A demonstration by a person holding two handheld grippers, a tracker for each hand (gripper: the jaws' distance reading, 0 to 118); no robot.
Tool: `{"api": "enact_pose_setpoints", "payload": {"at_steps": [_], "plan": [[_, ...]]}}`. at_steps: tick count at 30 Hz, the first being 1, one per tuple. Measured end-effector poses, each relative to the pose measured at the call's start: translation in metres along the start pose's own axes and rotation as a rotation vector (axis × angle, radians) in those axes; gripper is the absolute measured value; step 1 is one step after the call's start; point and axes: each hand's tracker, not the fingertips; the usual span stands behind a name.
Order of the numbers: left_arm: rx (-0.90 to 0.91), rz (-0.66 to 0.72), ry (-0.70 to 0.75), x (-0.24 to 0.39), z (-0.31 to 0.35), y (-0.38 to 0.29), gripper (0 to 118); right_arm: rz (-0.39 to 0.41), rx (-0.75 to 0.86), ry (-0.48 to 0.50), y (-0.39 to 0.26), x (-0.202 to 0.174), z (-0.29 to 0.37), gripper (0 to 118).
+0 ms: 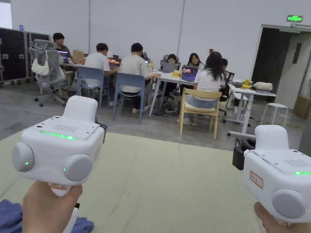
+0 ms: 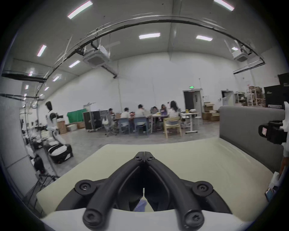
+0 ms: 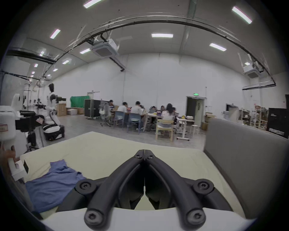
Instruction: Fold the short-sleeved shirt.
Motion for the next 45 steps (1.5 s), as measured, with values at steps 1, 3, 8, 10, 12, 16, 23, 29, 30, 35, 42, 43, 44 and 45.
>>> {"api": "enact_pose_setpoints", "payload": {"at_steps": [1, 3, 8, 10, 12, 16, 23, 29, 30, 35, 42, 43, 44, 45], "plan": [[-0.019, 0.016, 0.035, -0.017, 0.003, -0.006, 0, -0.004, -0.004, 0.040, -0.002, -0.016, -0.006, 3], [-0.051, 0.041, 0.122, -0.060, 0.015, -0.020, 0, -0.021, -0.010, 0.143, -0.009, -0.063, -0.020, 3], [-0.132, 0.042, 0.314, -0.151, 0.059, -0.049, 0, -0.017, -0.049, 0.344, -0.026, -0.174, -0.041, 3], [-0.144, 0.040, 0.365, -0.176, 0.076, -0.058, 0, -0.035, -0.059, 0.401, -0.030, -0.203, -0.045, 3], [-0.164, 0.055, 0.396, -0.196, 0.088, -0.067, 0, -0.029, -0.079, 0.428, -0.032, -0.225, -0.045, 3], [-0.216, 0.044, 0.407, -0.211, 0.088, -0.083, 0, -0.015, -0.084, 0.447, -0.033, -0.240, -0.048, 3], [-0.314, 0.095, 0.256, -0.187, 0.040, -0.127, 4, 0.025, -0.122, 0.411, -0.041, -0.231, -0.064, 3], [-0.575, 0.244, 0.039, -0.145, -0.066, -0.217, 91, 0.064, -0.214, 0.347, -0.069, -0.205, -0.098, 3], [-0.618, 0.245, 0.020, -0.133, -0.085, -0.233, 91, 0.071, -0.232, 0.338, -0.076, -0.201, -0.108, 3], [-0.787, 0.139, -0.068, -0.079, -0.153, -0.315, 91, 0.087, -0.337, 0.313, -0.119, -0.186, -0.149, 3], [-0.800, 0.090, -0.055, -0.068, -0.159, -0.373, 85, 0.064, -0.447, 0.348, -0.180, -0.182, -0.178, 3], [-0.805, 0.111, -0.069, -0.073, -0.162, -0.372, 66, 0.063, -0.455, 0.350, -0.186, -0.181, -0.179, 3], [-0.800, 0.136, -0.070, -0.082, -0.163, -0.371, 24, 0.053, -0.468, 0.354, -0.191, -0.179, -0.179, 3], [-0.779, 0.198, -0.047, -0.097, -0.160, -0.365, 1, 0.030, -0.479, 0.360, -0.195, -0.176, -0.179, 3]]}}
